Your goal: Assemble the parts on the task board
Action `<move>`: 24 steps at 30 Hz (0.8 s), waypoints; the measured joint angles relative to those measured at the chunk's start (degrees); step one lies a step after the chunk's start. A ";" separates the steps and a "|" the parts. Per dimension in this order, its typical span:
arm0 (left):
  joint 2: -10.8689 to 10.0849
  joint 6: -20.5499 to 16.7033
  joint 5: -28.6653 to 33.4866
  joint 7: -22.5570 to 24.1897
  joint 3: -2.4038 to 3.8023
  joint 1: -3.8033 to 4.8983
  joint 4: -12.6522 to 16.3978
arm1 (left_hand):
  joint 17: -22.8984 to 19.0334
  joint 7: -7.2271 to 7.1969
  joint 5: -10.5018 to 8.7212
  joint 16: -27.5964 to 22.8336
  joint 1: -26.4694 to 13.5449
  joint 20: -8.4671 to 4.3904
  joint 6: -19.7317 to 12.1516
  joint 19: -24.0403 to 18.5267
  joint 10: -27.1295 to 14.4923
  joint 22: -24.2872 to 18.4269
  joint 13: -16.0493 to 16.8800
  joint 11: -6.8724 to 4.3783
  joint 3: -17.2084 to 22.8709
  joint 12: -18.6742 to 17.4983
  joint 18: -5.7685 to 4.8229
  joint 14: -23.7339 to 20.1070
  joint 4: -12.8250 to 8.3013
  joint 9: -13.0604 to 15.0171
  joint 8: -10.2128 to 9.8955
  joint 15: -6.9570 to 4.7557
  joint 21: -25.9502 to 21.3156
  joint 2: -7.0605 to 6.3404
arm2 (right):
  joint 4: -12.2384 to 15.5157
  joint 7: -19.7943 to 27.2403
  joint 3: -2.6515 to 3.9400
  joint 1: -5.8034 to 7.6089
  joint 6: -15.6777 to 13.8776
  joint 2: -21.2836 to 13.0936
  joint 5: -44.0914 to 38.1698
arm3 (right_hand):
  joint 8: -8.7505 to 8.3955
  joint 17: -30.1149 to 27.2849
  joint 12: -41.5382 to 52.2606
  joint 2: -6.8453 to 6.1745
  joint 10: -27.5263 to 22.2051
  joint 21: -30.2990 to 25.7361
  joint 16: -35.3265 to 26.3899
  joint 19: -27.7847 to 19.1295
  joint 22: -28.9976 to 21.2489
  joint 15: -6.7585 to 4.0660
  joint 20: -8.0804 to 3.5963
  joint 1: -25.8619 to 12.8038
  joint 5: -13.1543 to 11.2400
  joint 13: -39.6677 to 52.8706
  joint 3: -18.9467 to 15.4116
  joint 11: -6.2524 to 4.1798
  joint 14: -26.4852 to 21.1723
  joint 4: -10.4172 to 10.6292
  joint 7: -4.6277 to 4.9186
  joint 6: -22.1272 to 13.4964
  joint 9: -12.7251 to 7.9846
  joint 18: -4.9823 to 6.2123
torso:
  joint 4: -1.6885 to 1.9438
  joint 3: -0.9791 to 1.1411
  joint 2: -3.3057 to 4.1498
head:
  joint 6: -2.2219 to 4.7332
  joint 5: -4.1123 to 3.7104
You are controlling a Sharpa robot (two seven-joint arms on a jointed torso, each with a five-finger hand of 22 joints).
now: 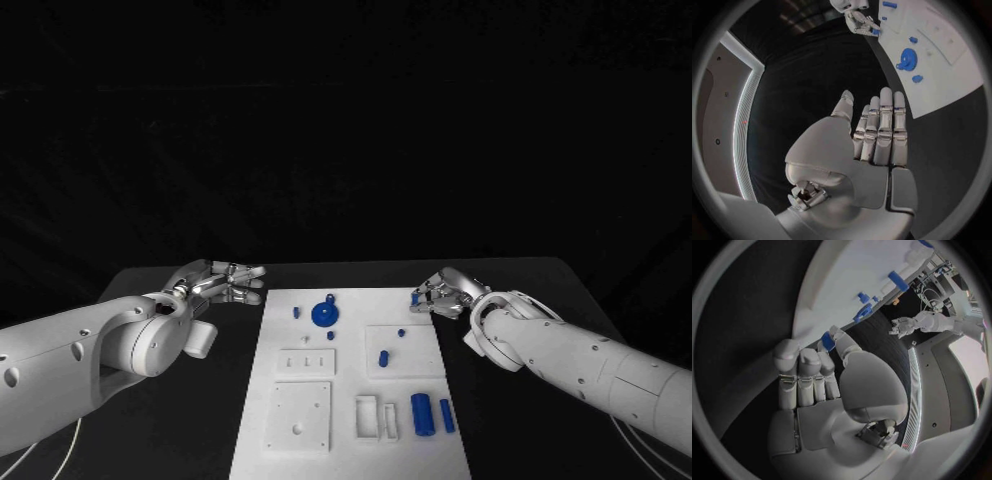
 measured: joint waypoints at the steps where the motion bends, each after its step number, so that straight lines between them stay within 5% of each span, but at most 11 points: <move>1: 0.24 0.49 -0.65 -0.85 0.01 0.18 -0.29 | 0.92 0.00 0.28 1.94 0.00 -0.56 0.00 0.56 1.04 0.46 0.00 -0.38 0.00 0.22 -0.26 0.42 0.00 0.00 0.00 -0.42 0.74 0.00 | 0.51 -0.41 0.03 0.20 0.04 -0.12 -0.21 | 0.00 0.02 0.00 0.00 0.00 0.09 0.00 0.00 0.00 0.00 0.00 0.00 0.00 0.02 0.00 0.00 0.00 0.00 0.00 0.00 0.00 0.00 | -0.08 -0.03 -0.13 | 0.05 0.09; 3: 0.94 1.82 -2.20 -2.92 0.06 0.68 -1.06 | 3.24 -0.10 1.41 6.63 0.00 -1.84 -0.40 2.19 3.01 1.81 0.06 -1.14 0.00 0.84 -0.24 1.65 0.00 -0.03 0.00 -1.65 3.03 0.00 | 1.85 -1.36 0.17 0.67 0.22 -0.34 -0.77 | -0.01 0.10 0.00 0.00 0.00 0.30 0.00 0.00 0.00 0.00 0.00 0.00 0.00 0.03 0.07 0.00 0.00 0.07 0.00 -0.01 0.00 0.00 | -0.23 -0.06 -0.37 | 0.16 0.18; 7: 2.44 4.43 -4.68 -6.49 0.12 1.51 -2.64 | 15.15 -0.31 2.21 27.21 0.00 -4.69 -1.16 3.94 6.78 9.69 1.22 -2.92 0.00 5.61 -0.25 -0.38 0.00 -0.09 0.00 -4.13 14.92 0.00 | 4.53 -3.06 0.33 1.15 0.80 -0.37 -1.94 | -0.05 0.17 0.00 0.17 0.00 0.30 0.00 0.00 0.00 0.00 0.00 -0.18 0.00 0.12 0.25 0.01 0.00 0.25 -0.12 -0.30 -0.02 0.00 | -0.63 -0.13 -1.01 | 0.18 0.75; 10: 3.68 6.43 -6.28 -9.00 0.11 1.99 -3.77 | 23.07 -0.94 2.21 41.49 -0.23 -5.99 -0.53 4.54 7.73 17.90 5.23 -4.26 0.00 13.33 -0.17 -0.98 0.00 -0.09 0.00 -5.41 27.04 -0.23 | 6.69 -4.53 0.37 1.32 1.40 -0.23 -2.94 | -0.06 0.22 0.23 0.23 -0.01 0.30 0.00 0.00 0.00 0.01 0.00 -0.23 -0.03 0.12 0.38 0.01 0.00 0.38 -0.11 -0.31 -0.03 -0.01 | -0.92 -0.11 -1.33 | 0.05 1.21; 11: 4.11 7.05 -6.71 -9.72 0.12 2.11 -4.14 | 25.40 -1.16 2.21 45.54 -0.88 -6.31 -0.30 4.20 7.03 21.05 8.27 -4.87 -0.02 17.87 1.02 -0.90 0.02 -0.09 0.00 -5.92 31.12 -0.17 | 7.40 -5.05 0.37 1.35 1.59 -0.15 -3.28 | -0.08 0.22 0.23 0.23 -0.01 0.30 0.00 0.00 0.00 0.00 0.00 -0.23 -0.04 0.20 0.66 0.01 0.00 0.66 -0.11 -0.32 -0.04 0.00 | -1.04 -0.09 -1.49 | -0.06 1.37; 14: 5.44 9.06 -8.08 -11.87 0.13 2.33 -5.35 | 30.08 -1.61 2.49 50.43 -2.25 -6.93 0.15 4.26 6.54 25.60 14.13 -5.55 -0.04 26.00 2.04 1.93 0.54 -0.01 0.00 -6.81 36.54 -0.34 | 9.87 -6.79 0.39 1.43 2.22 0.10 -4.36 | -0.12 0.22 0.23 -0.03 0.12 0.30 0.00 0.00 0.00 0.00 0.00 -0.49 -0.04 0.33 1.36 -0.12 0.00 0.99 -0.04 -0.40 -0.04 -0.01 | -1.26 -0.05 -1.88 | -0.30 1.65; 18: 6.88 11.35 -9.68 -14.31 0.12 2.42 -6.48 | 42.81 -2.16 2.66 55.18 -3.53 -7.59 0.70 7.91 7.20 34.87 22.38 -6.21 0.16 33.73 2.99 8.14 0.80 0.23 0.00 -7.57 42.89 -0.12 | 12.12 -9.01 0.41 1.54 2.95 0.71 -5.66 | -0.22 0.21 0.58 -0.39 0.21 0.30 0.00 0.00 -0.01 0.01 0.00 -0.85 -0.04 0.48 1.72 -0.21 0.00 1.33 -0.03 -0.40 -0.04 -0.01 | -1.53 -0.03 -2.26 | -0.59 1.94; 24: 8.51 13.65 -11.49 -17.68 0.08 2.46 -6.60 | 50.49 -2.46 2.09 56.61 -4.72 -7.73 1.26 12.45 7.83 46.36 27.90 -6.84 0.25 35.47 3.01 10.08 0.89 0.58 0.00 -7.77 47.79 -0.13 | 14.41 -12.03 0.42 1.60 3.72 1.68 -7.17 | -0.04 0.30 0.59 -0.39 0.21 0.30 0.00 0.00 -0.01 0.01 0.01 -0.85 -0.27 0.48 2.10 -0.21 0.00 1.72 -0.02 -0.42 -0.05 0.00 | -1.99 0.06 -2.55 | -0.94 2.15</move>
